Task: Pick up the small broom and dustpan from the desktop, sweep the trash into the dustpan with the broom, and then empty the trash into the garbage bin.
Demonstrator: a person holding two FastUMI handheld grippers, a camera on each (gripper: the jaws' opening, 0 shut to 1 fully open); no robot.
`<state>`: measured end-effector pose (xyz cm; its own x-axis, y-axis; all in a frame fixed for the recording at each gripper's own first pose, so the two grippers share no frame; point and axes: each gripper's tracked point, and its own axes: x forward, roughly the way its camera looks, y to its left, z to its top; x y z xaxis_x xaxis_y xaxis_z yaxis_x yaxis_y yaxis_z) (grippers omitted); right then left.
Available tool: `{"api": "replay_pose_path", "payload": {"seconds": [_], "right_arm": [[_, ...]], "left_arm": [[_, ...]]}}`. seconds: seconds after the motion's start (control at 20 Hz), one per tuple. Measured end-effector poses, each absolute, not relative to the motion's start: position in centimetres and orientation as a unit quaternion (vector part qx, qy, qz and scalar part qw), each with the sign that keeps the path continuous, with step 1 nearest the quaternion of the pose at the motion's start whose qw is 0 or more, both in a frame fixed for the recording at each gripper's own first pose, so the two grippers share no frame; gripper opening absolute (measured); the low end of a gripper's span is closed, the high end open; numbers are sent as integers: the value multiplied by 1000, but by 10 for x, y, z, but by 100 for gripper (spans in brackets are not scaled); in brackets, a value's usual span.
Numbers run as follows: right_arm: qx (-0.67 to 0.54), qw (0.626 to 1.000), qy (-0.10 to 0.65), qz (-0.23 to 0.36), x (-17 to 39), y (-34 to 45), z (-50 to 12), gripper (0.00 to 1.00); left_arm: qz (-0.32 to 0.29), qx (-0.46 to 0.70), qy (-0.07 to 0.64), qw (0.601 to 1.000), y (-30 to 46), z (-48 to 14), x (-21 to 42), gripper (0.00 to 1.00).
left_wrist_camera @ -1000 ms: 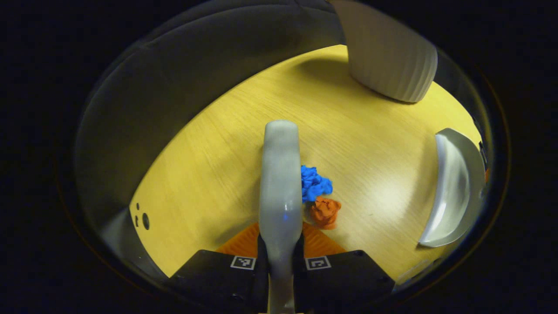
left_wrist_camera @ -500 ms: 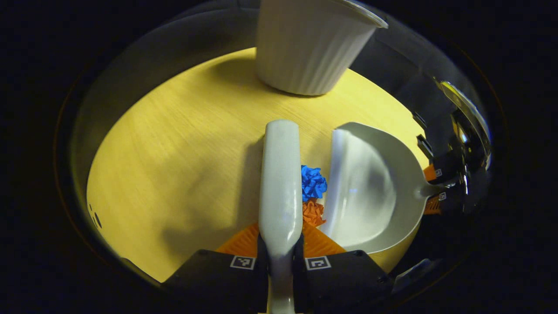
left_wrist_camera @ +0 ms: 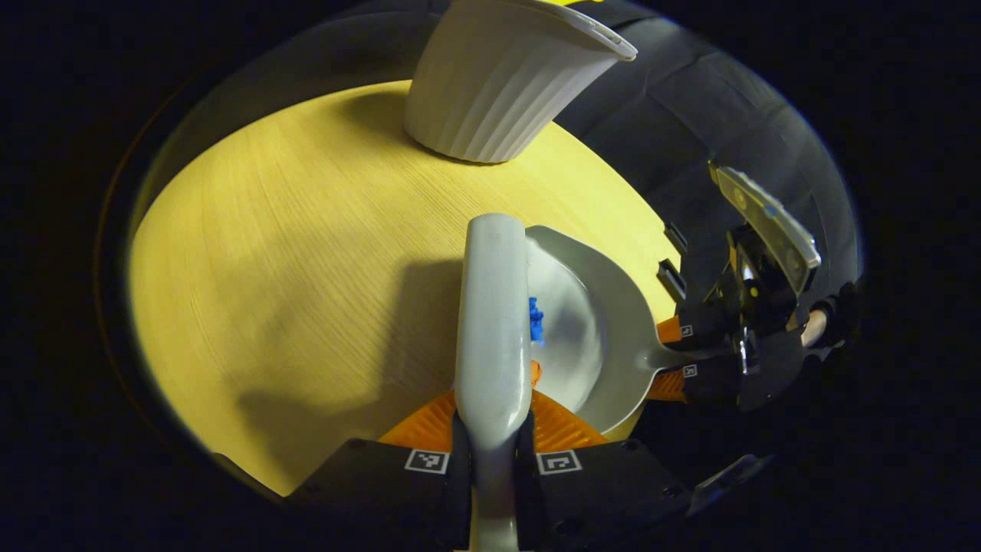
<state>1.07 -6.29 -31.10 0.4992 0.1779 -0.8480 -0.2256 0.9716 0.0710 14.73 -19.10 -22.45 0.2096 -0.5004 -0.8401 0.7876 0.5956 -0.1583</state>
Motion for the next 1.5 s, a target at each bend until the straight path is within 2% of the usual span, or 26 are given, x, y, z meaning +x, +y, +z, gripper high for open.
{"api": "replay_pose_path", "payload": {"seconds": [0.15,0.2,0.25,0.6,0.65,0.7,0.85,0.9,1.3,1.35,1.4,1.5], "right_arm": [[-9,868,483,120,32,-68,-312,35],[-9,868,481,122,38,-75,-310,31],[-11,870,478,123,45,-81,-307,35],[-19,880,458,127,76,-128,-287,35],[-30,881,454,128,80,-141,-282,39],[-42,883,450,128,72,-130,-286,31],[-59,885,445,121,66,-149,-266,39],[-60,886,444,120,60,-155,-255,35],[-60,901,421,91,30,-197,-160,35],[-55,905,414,86,29,-202,-146,31],[-46,908,408,81,28,-204,-133,35],[-31,913,400,75,28,-212,-107,35]], "left_arm": [[-409,128,473,769,-184,-222,131,26],[-409,123,473,771,-185,-222,123,27],[-404,124,468,776,-183,-220,118,27],[-331,122,373,858,-149,-194,101,27],[-319,121,363,867,-145,-191,96,26],[-305,121,356,875,-141,-192,93,27],[-257,114,335,899,-131,-198,89,26],[-244,110,331,905,-129,-200,89,27],[-165,44,364,916,-77,-259,79,27],[-155,35,372,914,-68,-267,77,26],[-147,25,379,913,-63,-272,75,27],[-137,15,385,912,-52,-281,72,27]]}}
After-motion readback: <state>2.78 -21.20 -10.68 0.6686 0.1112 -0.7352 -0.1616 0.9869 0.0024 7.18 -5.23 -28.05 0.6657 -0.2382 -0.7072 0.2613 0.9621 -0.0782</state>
